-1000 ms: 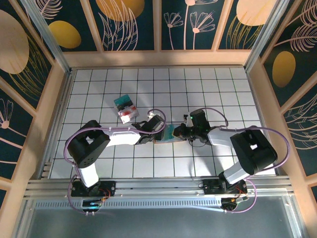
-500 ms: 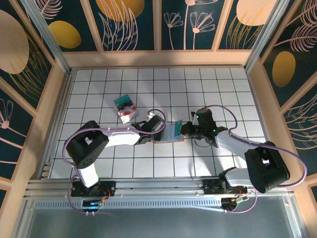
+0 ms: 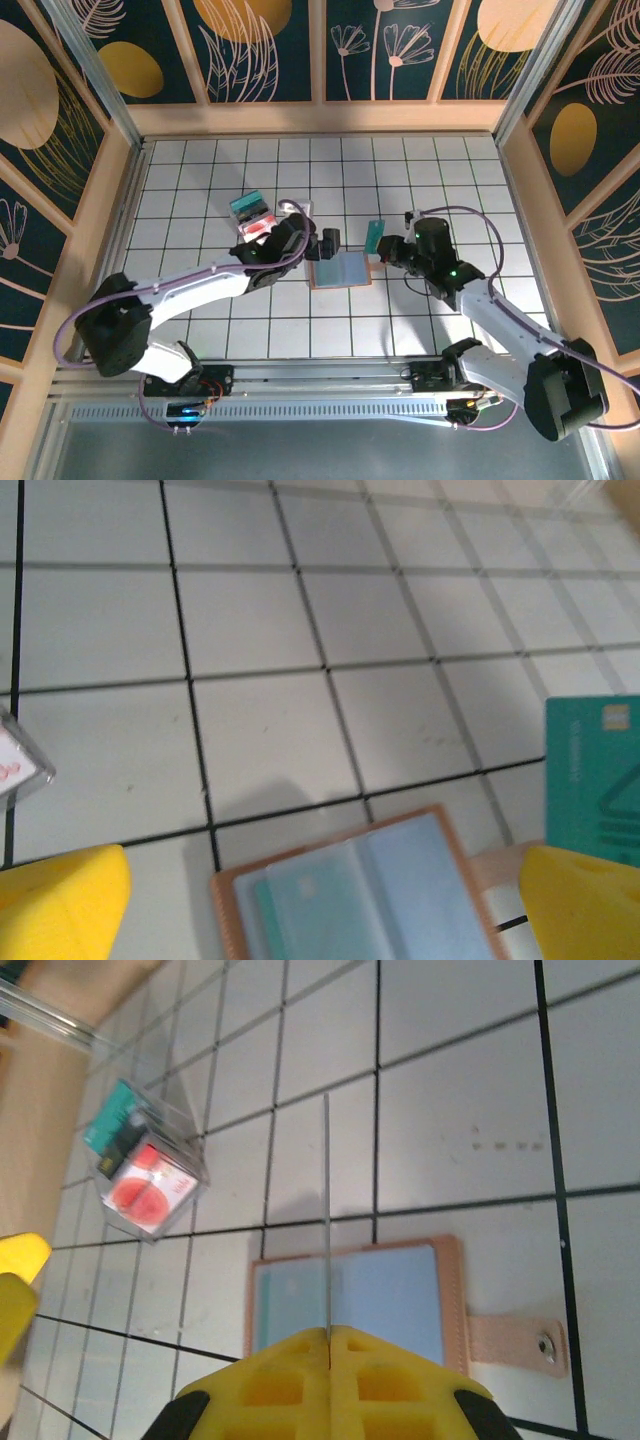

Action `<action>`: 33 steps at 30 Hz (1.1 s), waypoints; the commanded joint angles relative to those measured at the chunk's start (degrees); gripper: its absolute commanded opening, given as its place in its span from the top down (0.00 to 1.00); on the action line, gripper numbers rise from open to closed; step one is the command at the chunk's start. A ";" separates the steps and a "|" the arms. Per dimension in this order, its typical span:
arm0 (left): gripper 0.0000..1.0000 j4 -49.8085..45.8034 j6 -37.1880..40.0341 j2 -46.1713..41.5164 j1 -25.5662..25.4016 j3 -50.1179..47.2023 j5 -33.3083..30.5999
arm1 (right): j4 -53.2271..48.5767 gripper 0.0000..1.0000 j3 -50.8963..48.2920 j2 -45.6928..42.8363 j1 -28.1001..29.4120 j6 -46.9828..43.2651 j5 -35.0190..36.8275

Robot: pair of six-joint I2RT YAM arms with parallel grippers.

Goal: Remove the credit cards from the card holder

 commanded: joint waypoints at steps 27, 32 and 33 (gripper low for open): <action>0.20 35.69 0.07 -7.60 8.44 -8.42 40.16 | 33.79 1.00 -3.52 -6.88 0.09 6.48 -23.12; 0.24 39.04 -1.47 -5.30 8.47 -7.34 44.33 | 34.02 1.00 -2.97 -6.57 0.36 6.34 -23.74; 0.25 39.20 -1.55 -4.86 8.47 -7.10 44.88 | 34.23 1.00 -2.91 -6.50 0.45 6.34 -23.92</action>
